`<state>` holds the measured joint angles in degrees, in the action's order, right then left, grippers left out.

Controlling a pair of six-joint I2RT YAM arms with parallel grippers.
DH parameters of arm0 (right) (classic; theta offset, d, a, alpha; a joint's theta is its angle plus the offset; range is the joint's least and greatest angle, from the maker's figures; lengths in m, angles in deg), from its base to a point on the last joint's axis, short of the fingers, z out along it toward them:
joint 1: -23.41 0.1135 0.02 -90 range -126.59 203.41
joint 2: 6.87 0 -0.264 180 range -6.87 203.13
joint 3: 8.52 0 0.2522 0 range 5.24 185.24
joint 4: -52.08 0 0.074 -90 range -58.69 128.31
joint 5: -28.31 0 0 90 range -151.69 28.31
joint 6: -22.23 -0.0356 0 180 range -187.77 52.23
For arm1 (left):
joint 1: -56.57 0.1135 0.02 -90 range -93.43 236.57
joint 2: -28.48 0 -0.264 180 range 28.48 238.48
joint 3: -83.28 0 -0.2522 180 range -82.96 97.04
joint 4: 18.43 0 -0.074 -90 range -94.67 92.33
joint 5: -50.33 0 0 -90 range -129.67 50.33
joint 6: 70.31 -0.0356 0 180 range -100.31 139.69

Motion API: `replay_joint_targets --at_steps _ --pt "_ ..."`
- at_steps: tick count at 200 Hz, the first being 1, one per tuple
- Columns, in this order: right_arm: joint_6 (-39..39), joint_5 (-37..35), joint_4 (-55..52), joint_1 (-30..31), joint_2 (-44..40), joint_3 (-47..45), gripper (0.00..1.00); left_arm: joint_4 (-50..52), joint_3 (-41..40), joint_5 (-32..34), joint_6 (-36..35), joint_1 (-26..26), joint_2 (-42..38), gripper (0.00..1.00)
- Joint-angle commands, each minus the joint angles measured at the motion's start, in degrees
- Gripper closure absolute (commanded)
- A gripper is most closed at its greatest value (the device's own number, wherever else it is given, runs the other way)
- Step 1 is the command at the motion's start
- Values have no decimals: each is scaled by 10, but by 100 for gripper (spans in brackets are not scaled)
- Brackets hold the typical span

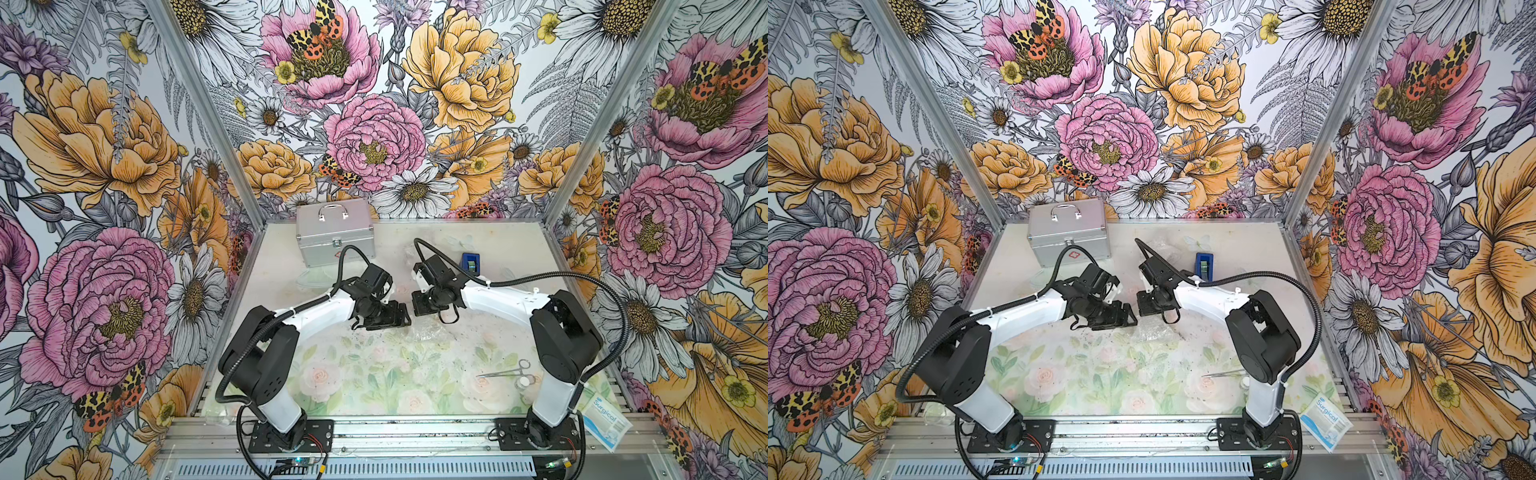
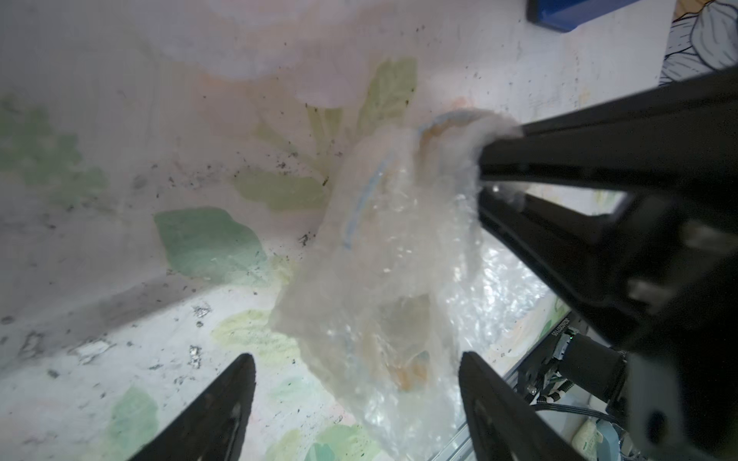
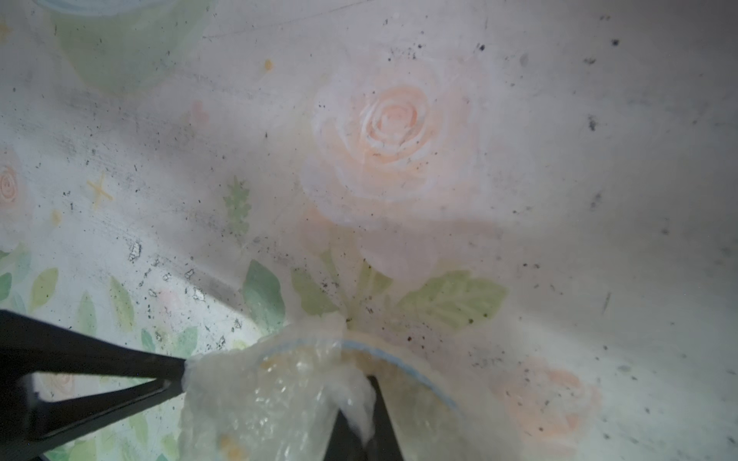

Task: Wrap bowls in bubble wrap
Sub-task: Wrap the bowl in bubble wrap.

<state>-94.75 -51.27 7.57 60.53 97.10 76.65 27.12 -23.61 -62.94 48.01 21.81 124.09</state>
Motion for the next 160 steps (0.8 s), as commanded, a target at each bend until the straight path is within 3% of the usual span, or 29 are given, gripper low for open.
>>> replay_joint_targets --at_steps 1,16,48,65,83,113,160 --pt "-9 6 16 -4 -12 -1 100 -33 9 -19 7 -3 13 18" --pt "-11 2 13 -4 -17 0 100 -33 8 -15 10 1 27 23" --pt "-39 -43 -1 -3 -107 -21 71 -43 -10 -18 25 14 24 33" --pt "-66 -56 -22 3 -150 -42 65 -49 -18 -19 32 17 18 36" --pt "-98 -61 -34 24 -173 -70 65 -59 -24 -26 43 21 19 39" --pt "-154 -81 -49 51 -176 -94 76 -77 -36 -36 63 23 21 43" --pt "-153 -83 -50 33 -98 -37 83 -77 -40 -35 69 27 20 46"
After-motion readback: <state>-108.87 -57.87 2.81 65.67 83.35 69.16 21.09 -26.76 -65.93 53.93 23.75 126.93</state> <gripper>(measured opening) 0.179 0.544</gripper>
